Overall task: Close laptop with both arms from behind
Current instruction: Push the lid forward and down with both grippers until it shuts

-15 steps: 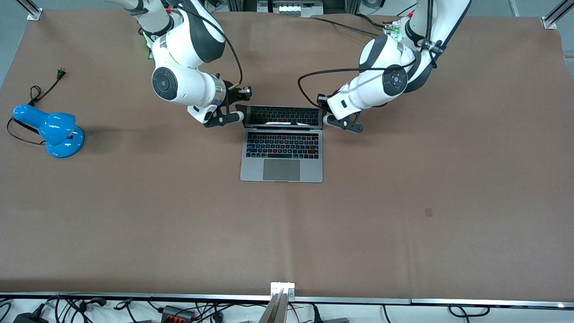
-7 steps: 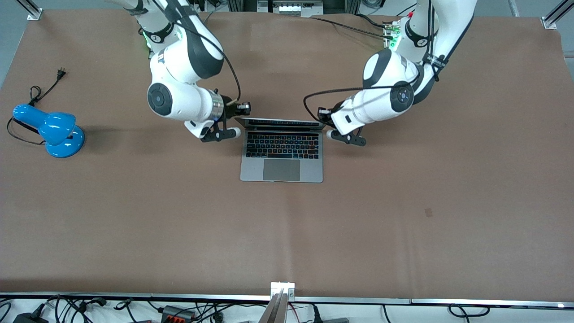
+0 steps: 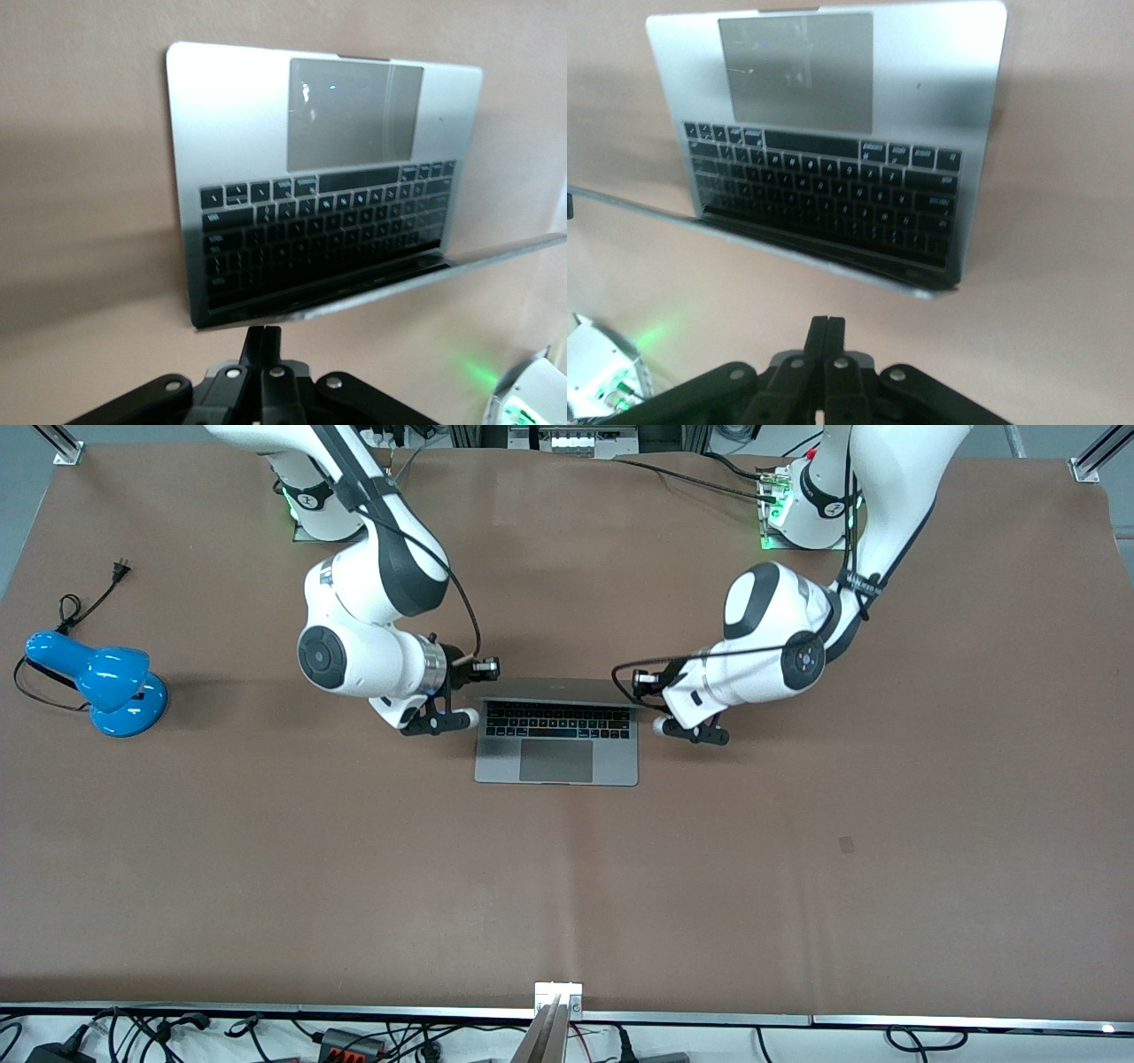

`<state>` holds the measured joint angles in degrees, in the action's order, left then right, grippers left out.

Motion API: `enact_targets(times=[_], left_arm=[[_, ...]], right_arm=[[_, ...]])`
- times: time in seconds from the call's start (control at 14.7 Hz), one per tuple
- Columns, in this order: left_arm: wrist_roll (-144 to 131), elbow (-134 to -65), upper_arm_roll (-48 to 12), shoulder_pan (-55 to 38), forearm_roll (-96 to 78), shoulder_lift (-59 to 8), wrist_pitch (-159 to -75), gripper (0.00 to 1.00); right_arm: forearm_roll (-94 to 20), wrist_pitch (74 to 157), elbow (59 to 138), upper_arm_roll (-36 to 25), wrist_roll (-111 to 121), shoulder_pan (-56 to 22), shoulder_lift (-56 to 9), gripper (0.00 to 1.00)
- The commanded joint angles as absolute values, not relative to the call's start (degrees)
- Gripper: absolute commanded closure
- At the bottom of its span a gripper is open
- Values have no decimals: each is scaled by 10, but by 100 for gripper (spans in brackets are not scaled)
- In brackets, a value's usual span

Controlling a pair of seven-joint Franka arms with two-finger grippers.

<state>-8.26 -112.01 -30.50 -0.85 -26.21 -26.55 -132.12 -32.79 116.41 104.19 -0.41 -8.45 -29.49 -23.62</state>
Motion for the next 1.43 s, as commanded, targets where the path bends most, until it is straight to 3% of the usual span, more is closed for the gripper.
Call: enact_targets(times=[0.0, 0.68, 1.36], left_arm=[[-83, -1082, -299, -16, -236, -305, -1323, 100], [-97, -1022, -293, -18, -187, -403, -1358, 100], [-96, -1022, -241, -74, -186, -422, -1396, 100]], right_arm=[[-296, 1167, 981, -6, -93, -292, -296, 100], [-294, 1266, 951, -6, -93, -295, -391, 100], [-285, 1308, 951, -6, -97, -299, -425, 100]])
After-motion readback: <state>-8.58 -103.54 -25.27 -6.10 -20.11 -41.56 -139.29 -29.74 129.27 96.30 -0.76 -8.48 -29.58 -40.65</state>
